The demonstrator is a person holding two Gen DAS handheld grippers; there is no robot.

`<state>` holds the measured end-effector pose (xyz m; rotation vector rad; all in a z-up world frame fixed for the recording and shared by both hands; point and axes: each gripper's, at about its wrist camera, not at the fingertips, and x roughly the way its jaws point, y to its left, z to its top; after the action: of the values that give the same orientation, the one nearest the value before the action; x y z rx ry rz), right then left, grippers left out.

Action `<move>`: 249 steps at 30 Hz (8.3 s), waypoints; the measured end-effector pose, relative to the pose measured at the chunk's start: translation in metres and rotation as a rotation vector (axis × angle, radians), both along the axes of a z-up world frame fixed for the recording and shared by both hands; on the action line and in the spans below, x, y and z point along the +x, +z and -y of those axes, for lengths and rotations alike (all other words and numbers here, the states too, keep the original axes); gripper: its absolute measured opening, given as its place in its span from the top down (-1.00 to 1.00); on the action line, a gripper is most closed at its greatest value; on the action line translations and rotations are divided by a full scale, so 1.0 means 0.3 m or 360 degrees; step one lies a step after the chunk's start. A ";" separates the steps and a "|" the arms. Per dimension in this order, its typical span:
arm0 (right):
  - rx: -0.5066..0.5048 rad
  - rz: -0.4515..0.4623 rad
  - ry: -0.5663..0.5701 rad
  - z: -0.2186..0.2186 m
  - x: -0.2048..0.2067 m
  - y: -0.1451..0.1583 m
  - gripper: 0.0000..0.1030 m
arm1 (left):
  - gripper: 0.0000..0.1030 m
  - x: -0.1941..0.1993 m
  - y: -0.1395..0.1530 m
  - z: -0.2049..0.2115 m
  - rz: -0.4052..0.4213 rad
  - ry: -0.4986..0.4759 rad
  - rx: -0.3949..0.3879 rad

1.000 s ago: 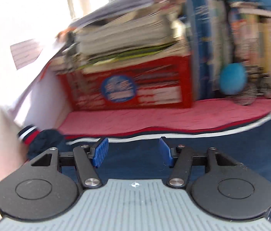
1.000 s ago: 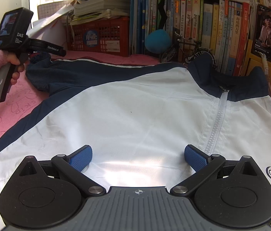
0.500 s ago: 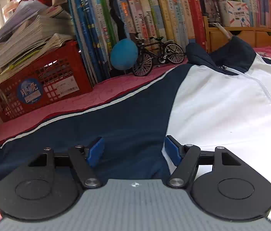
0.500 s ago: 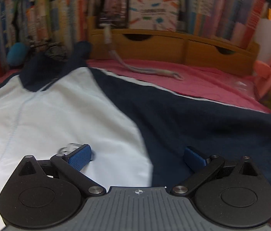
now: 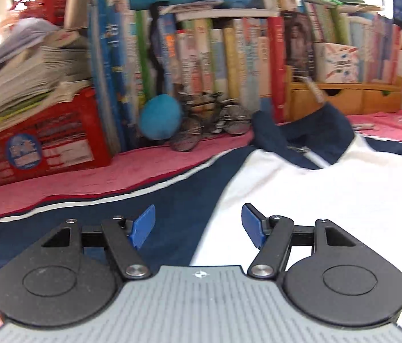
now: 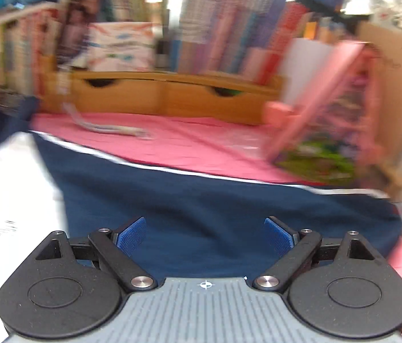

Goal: Fold clothes

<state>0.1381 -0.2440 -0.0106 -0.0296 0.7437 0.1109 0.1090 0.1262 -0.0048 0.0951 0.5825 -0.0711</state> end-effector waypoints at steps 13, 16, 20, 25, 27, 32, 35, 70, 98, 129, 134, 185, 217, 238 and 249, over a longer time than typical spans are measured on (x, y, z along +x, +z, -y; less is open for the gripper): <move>-0.0077 0.0017 0.0372 -0.586 0.317 -0.138 0.06 | 0.61 0.379 -0.168 0.147 -0.0088 0.0053 0.0241; -0.0022 0.0042 0.0250 -0.530 0.420 -0.146 -0.11 | 0.59 0.435 -0.160 0.103 -0.0102 0.0107 0.0202; -0.0064 0.0117 0.0211 -0.494 0.453 -0.162 -0.41 | 0.58 0.471 -0.159 0.076 -0.0112 0.0122 0.0178; 0.0015 0.0087 0.0116 -0.468 0.488 -0.167 -0.57 | 0.54 0.484 -0.160 0.056 -0.0123 0.0133 0.0122; 0.0055 0.0078 0.0062 -0.455 0.491 -0.166 -0.70 | 0.51 0.484 -0.162 0.060 -0.0123 0.0138 0.0131; 0.0411 0.0045 0.0013 -0.391 0.427 -0.133 -0.61 | 0.51 0.482 -0.166 0.095 -0.0108 0.0142 0.0262; 0.0153 -0.0011 0.0208 -0.467 0.362 -0.116 0.61 | 0.51 0.481 -0.166 0.097 -0.0107 0.0143 0.0281; 0.0009 -0.0027 0.0414 -0.574 0.461 -0.184 0.55 | 0.46 0.472 -0.165 0.104 -0.0107 0.0152 0.0327; -0.0060 0.0655 0.0572 -0.328 -0.813 0.054 -0.59 | -0.26 -0.679 -0.019 0.115 0.0321 0.0059 -0.0420; -0.0675 0.0917 -0.0336 -0.050 -1.054 -0.262 -0.75 | -0.70 -0.921 -0.156 0.072 0.0288 0.0673 0.0362; -0.0440 0.1048 -0.0230 -0.097 -1.072 -0.187 -0.75 | -0.65 -0.945 -0.072 0.141 0.0466 0.0611 0.0234; 0.0152 0.0695 0.0418 -0.572 -0.957 -0.236 0.18 | 0.59 -0.113 -0.112 0.496 -0.0215 -0.0308 -0.0037; 0.0162 0.0721 0.0444 -0.580 -0.953 -0.255 0.17 | 0.52 0.587 -0.165 0.506 -0.0139 0.0172 -0.0034; -0.0015 0.0747 0.0385 -0.516 -0.974 -0.242 -0.58 | -0.39 -0.343 -0.078 0.110 0.0096 0.0243 -0.0116; -0.0235 0.0687 -0.0009 -0.267 -0.948 -0.226 -0.70 | -0.53 -0.626 -0.141 0.002 0.0043 0.0503 0.0226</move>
<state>-0.1464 -0.1637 -0.0784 -0.1868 0.3195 0.0411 -0.0787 0.1256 -0.0471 0.1408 0.5692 0.2781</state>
